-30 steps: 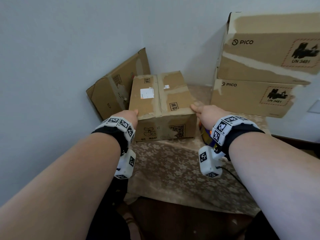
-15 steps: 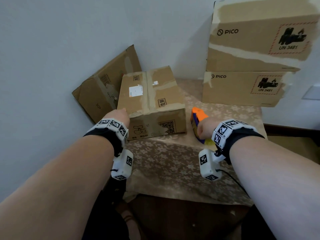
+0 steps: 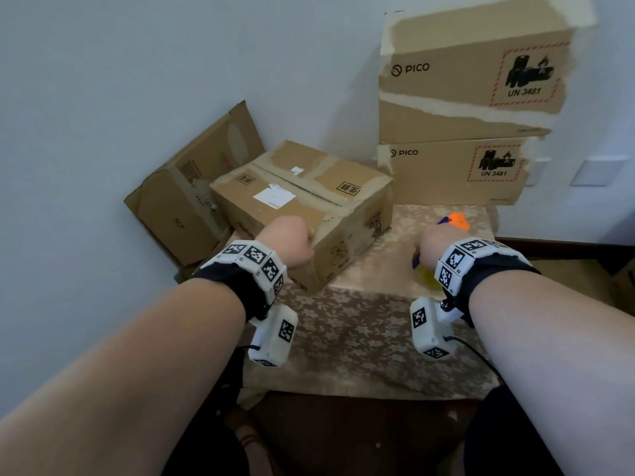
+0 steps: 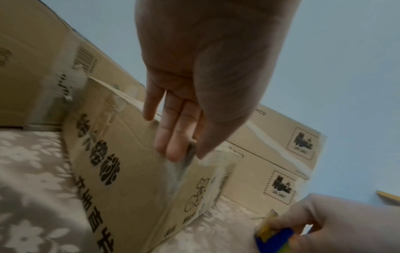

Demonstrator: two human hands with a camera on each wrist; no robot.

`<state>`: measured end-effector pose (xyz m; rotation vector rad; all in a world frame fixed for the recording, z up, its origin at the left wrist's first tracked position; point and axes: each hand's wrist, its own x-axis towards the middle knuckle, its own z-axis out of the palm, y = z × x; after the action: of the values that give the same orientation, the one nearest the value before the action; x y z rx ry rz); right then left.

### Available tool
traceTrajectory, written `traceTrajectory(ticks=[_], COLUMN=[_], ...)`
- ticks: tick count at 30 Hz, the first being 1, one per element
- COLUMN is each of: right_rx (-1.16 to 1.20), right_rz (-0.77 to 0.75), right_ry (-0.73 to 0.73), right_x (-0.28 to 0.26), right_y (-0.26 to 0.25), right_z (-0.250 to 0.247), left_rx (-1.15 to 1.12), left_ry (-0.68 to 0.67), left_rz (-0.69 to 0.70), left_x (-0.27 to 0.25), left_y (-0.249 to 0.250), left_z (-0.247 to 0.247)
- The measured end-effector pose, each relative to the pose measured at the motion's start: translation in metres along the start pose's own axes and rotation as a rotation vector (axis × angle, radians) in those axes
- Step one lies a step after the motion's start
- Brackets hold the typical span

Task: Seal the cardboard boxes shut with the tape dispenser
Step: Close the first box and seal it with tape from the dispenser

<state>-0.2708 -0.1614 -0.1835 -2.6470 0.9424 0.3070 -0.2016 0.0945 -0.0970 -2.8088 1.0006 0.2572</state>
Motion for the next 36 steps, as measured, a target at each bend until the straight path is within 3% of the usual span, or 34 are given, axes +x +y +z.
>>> traceTrajectory(ticks=[3,8,12,15,22,36], right_rx=[-0.066,-0.312,-0.250,-0.224,0.114,0.126], right_rz=[0.024,-0.094,-0.135,-0.146,-0.313,-0.090], right_ry=[-0.129,-0.126,-0.098,0.017,0.105,-0.075], right_x=[-0.018,-0.035,-0.035,-0.038,-0.040,-0.050], right_y=[0.006,0.000,-0.001,-0.006,-0.040,-0.085], right_z=[-0.018,-0.022,-0.018,-0.022,-0.030,-0.038], left_rx=[-0.094,-0.454,-0.603,-0.497,-0.264,-0.359], left_ry=[-0.026,-0.009,0.203,0.281,0.147,0.063], left_rz=[0.129,0.235,0.070,-0.063,-0.289,-0.456], left_x=[0.002,0.005,0.019,0.029,0.039,0.066], left_y=[0.020,0.033,0.016,-0.014,-0.077,-0.140], left_z=[-0.005,-0.007,-0.014,-0.015,0.003,0.021])
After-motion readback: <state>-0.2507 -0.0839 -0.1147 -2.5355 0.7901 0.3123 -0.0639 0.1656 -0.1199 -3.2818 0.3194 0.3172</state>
